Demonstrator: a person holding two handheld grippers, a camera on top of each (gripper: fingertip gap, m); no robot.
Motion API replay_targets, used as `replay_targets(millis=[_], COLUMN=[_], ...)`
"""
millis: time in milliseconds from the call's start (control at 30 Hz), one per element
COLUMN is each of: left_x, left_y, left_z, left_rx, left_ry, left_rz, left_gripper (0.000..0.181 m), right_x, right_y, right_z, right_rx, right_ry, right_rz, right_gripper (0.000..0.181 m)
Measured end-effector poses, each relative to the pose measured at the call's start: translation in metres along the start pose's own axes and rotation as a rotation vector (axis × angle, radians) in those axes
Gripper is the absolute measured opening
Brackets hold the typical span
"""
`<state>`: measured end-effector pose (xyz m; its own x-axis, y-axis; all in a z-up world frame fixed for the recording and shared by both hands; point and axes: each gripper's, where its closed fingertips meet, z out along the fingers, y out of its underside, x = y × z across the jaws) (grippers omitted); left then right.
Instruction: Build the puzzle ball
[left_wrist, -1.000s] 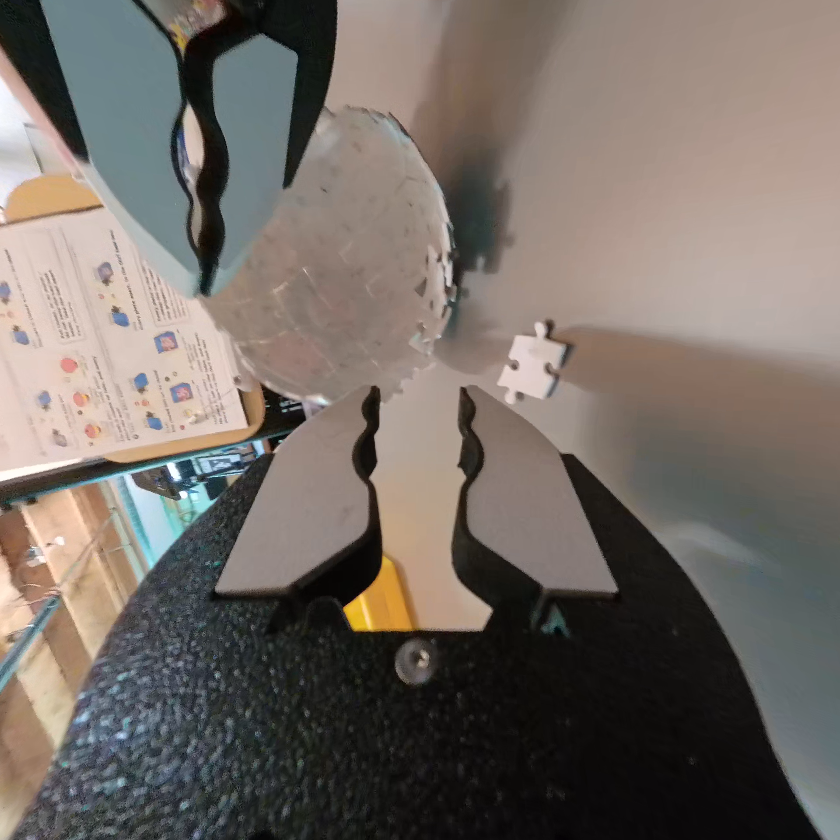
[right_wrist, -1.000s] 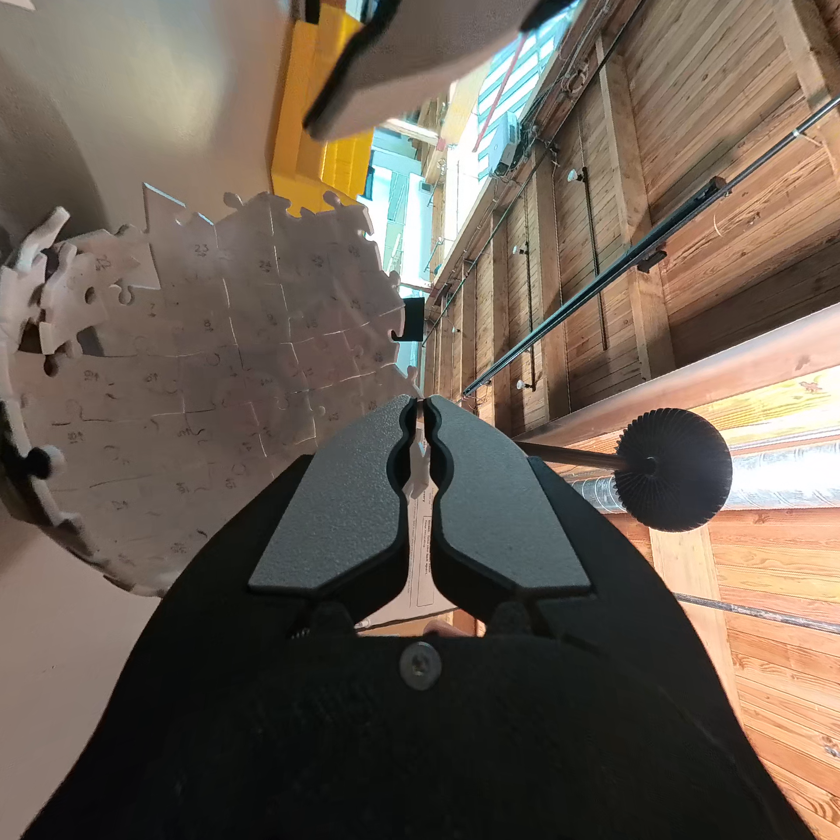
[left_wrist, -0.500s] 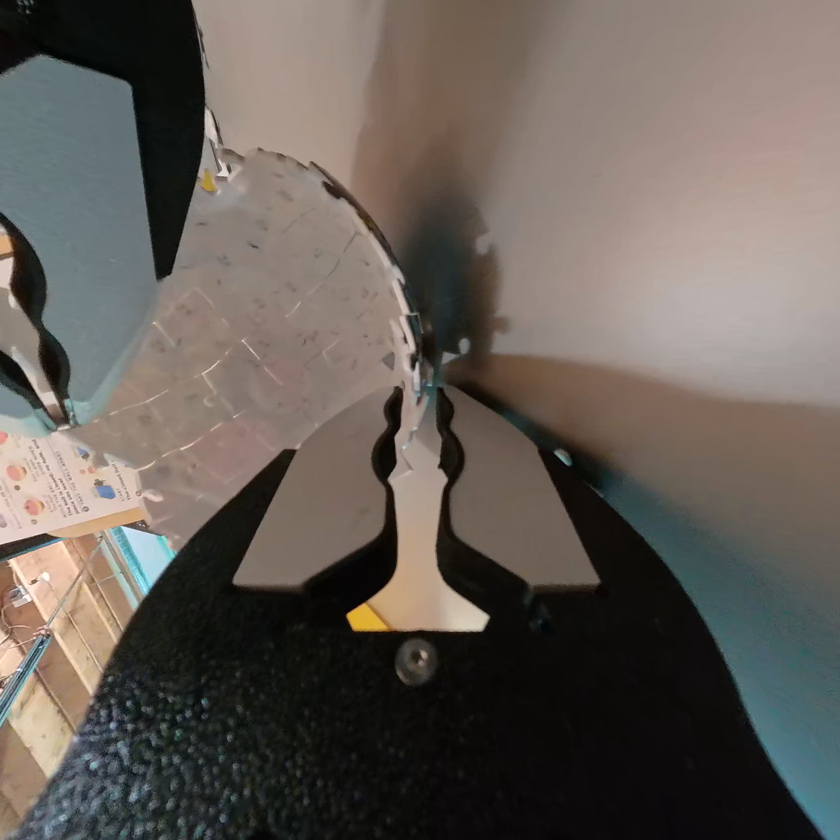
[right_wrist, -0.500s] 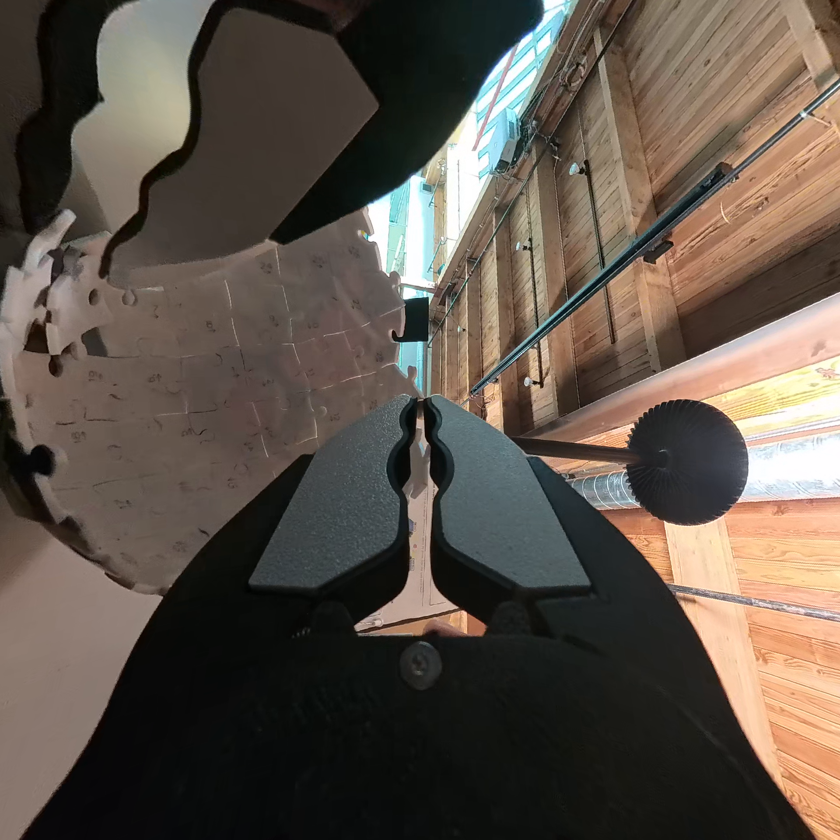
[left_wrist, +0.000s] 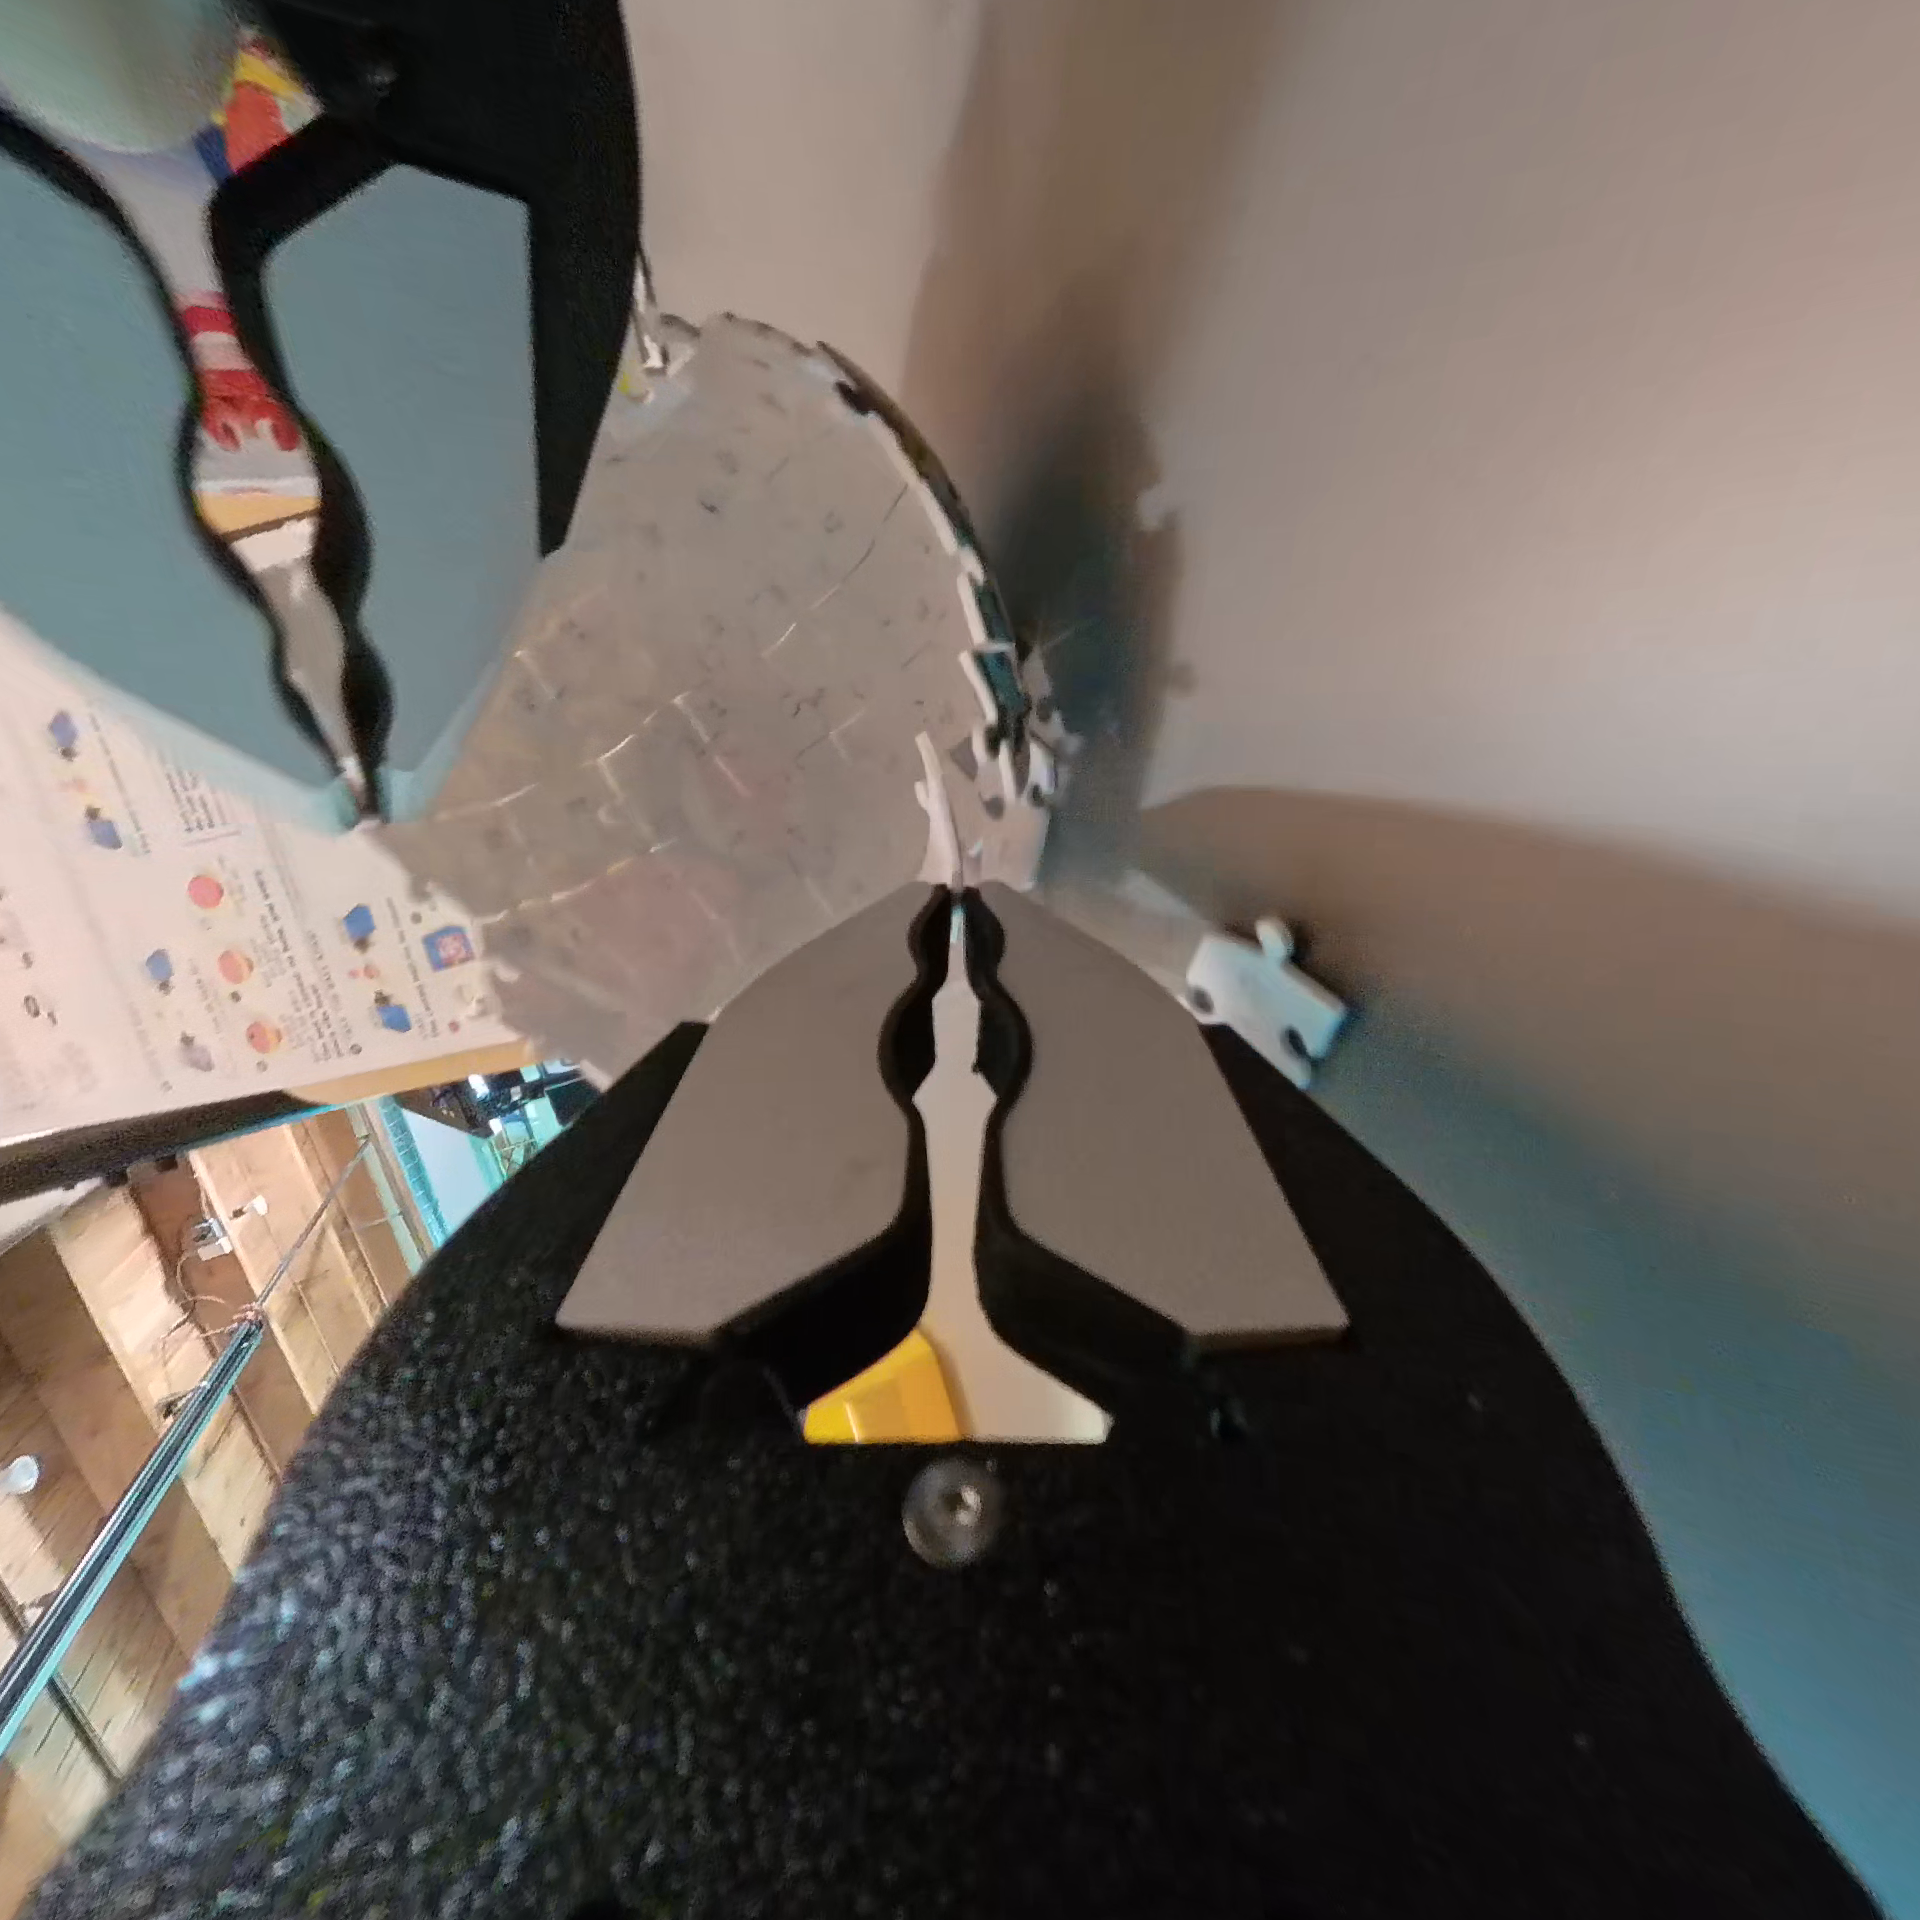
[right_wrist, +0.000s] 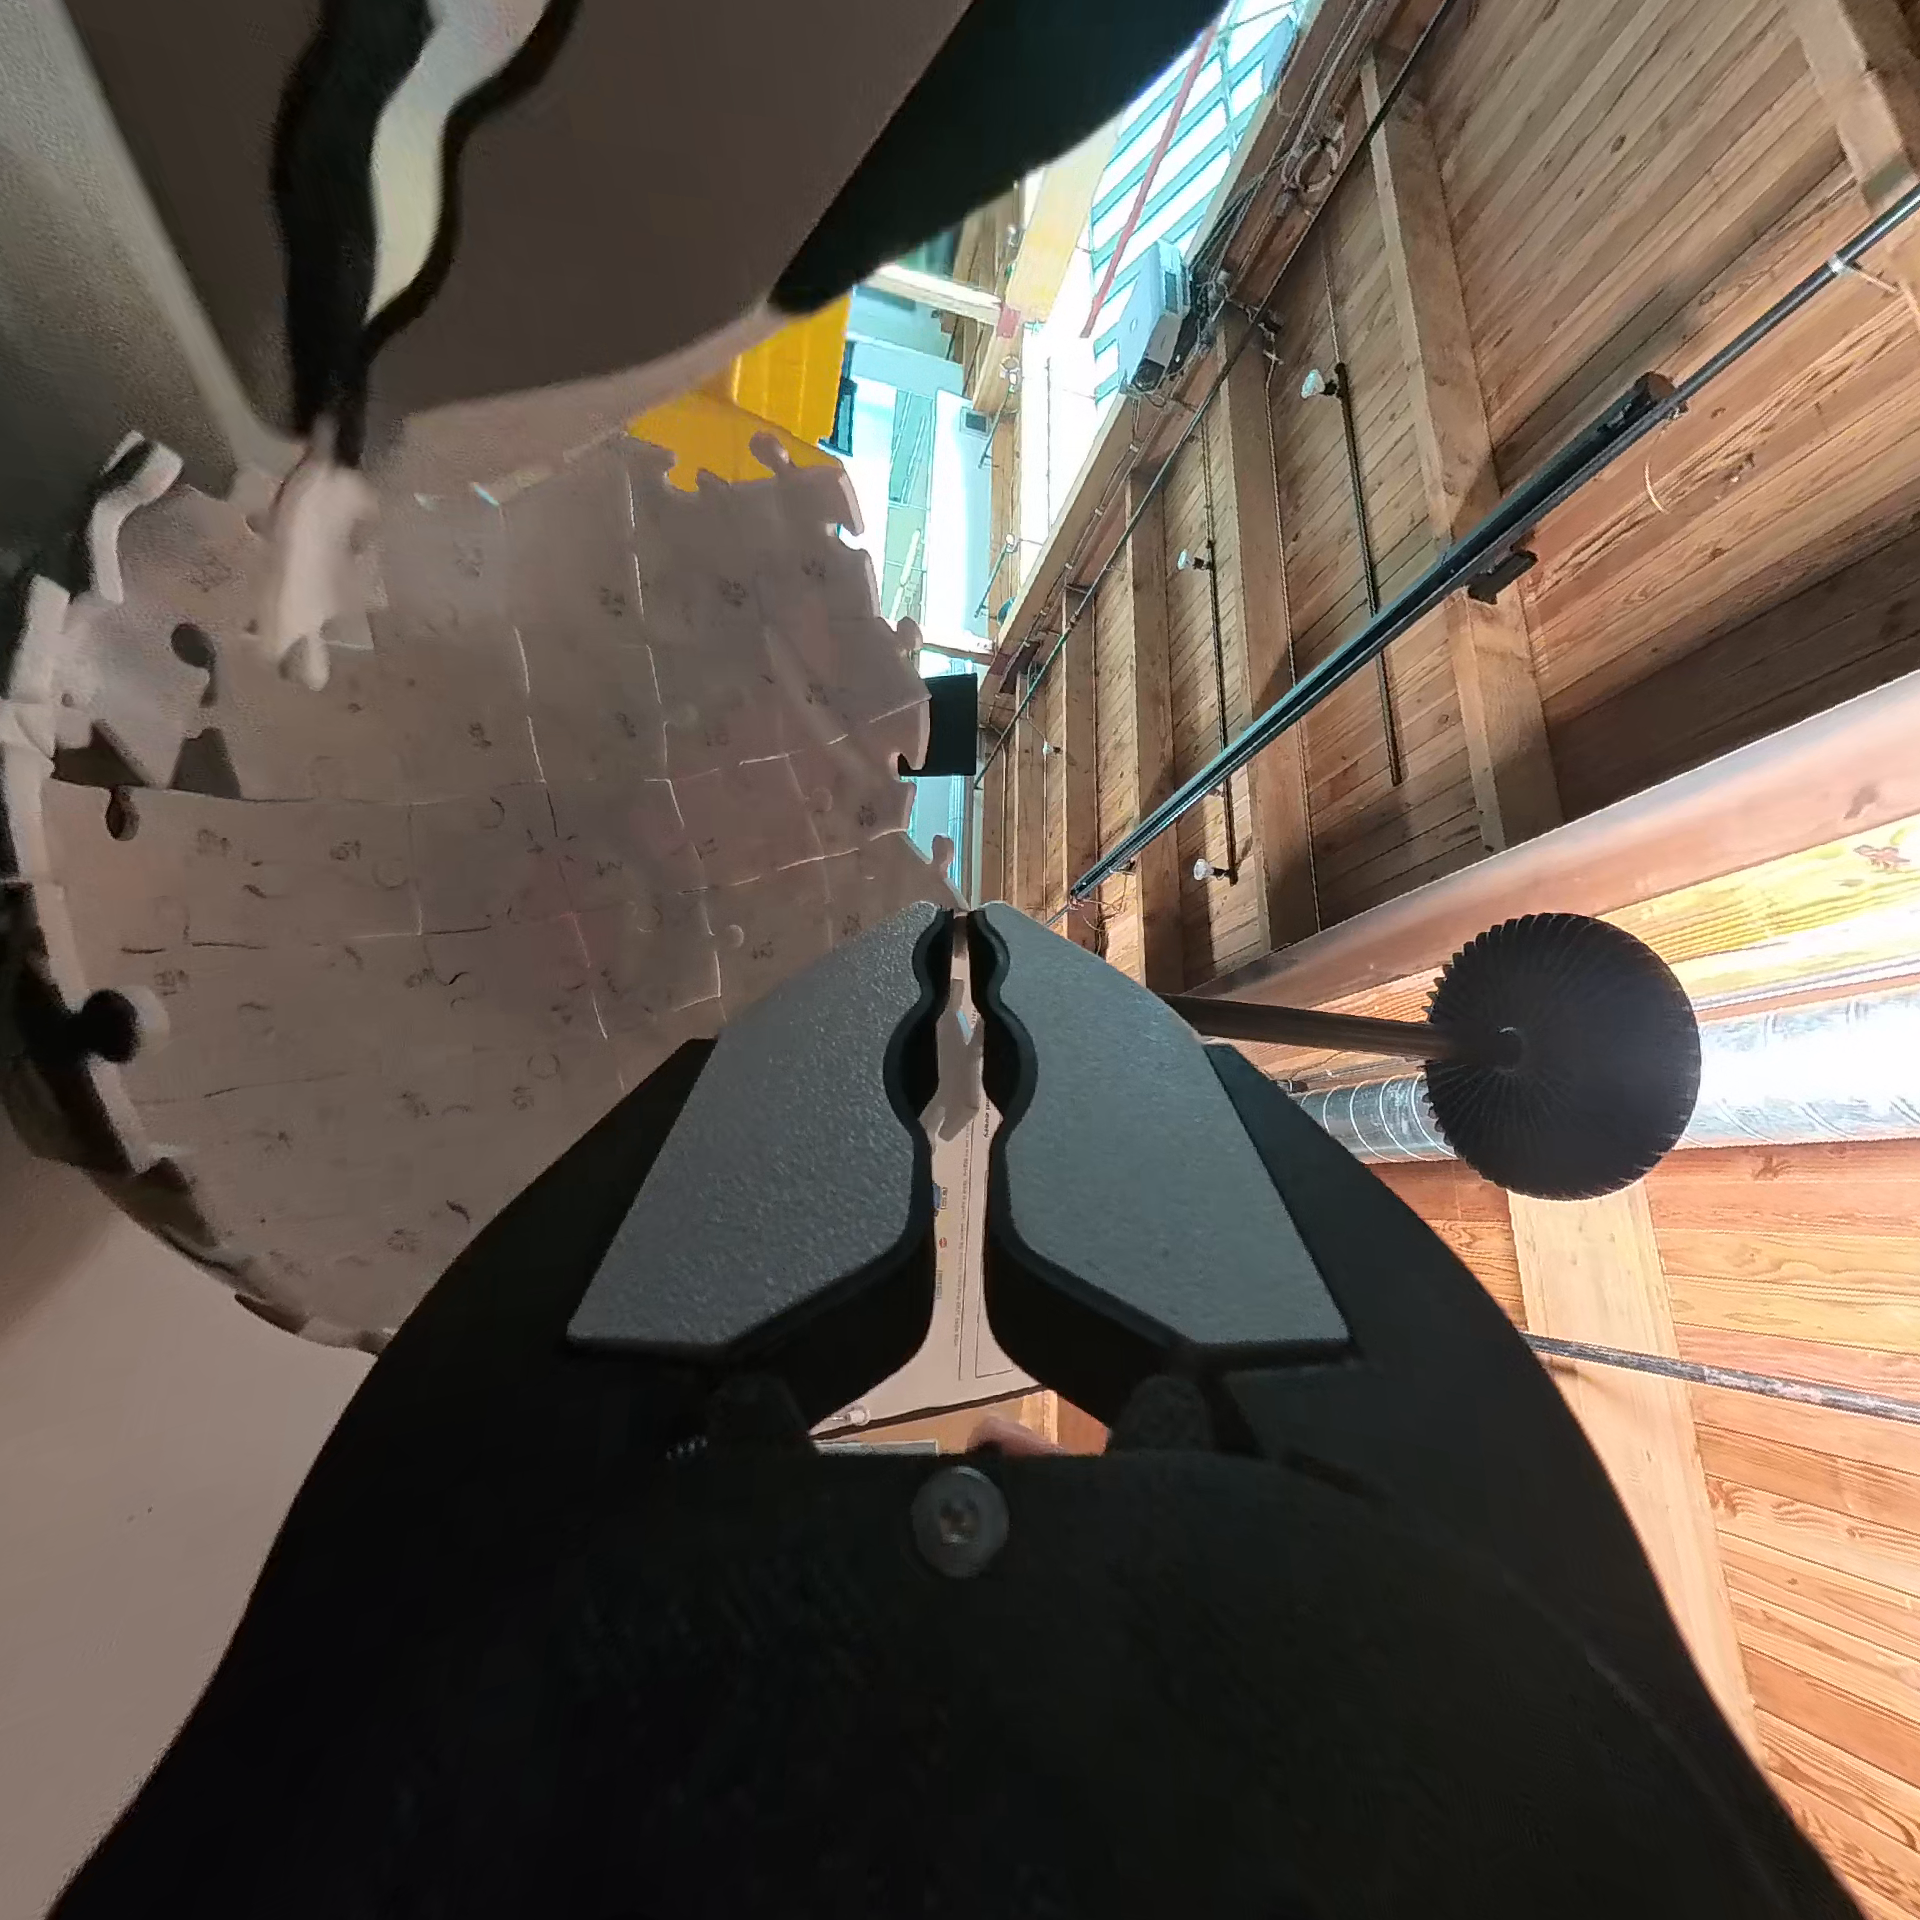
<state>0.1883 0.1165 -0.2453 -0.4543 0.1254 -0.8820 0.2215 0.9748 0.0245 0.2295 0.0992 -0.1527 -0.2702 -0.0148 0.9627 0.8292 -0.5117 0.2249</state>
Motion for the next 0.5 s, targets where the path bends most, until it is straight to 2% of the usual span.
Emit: replay_targets(millis=[133, 300, 500], left_x=[0.010, 0.040, 0.052], left_y=[0.014, 0.061, 0.065], left_z=[-0.028, -0.043, -0.043], left_rx=[-0.030, -0.191, -0.198], left_ry=[0.042, 0.109, 0.133], left_rz=[-0.024, -0.006, 0.035], left_gripper=[0.001, 0.002, 0.003], right_x=[0.000, 0.001, 0.000], right_y=[-0.001, 0.001, 0.001], right_z=[0.000, 0.000, 0.000], right_rx=[-0.002, -0.012, -0.017], right_ry=[0.001, 0.001, 0.004], right_rz=[-0.023, -0.075, -0.102], right_gripper=[0.003, 0.003, 0.003])
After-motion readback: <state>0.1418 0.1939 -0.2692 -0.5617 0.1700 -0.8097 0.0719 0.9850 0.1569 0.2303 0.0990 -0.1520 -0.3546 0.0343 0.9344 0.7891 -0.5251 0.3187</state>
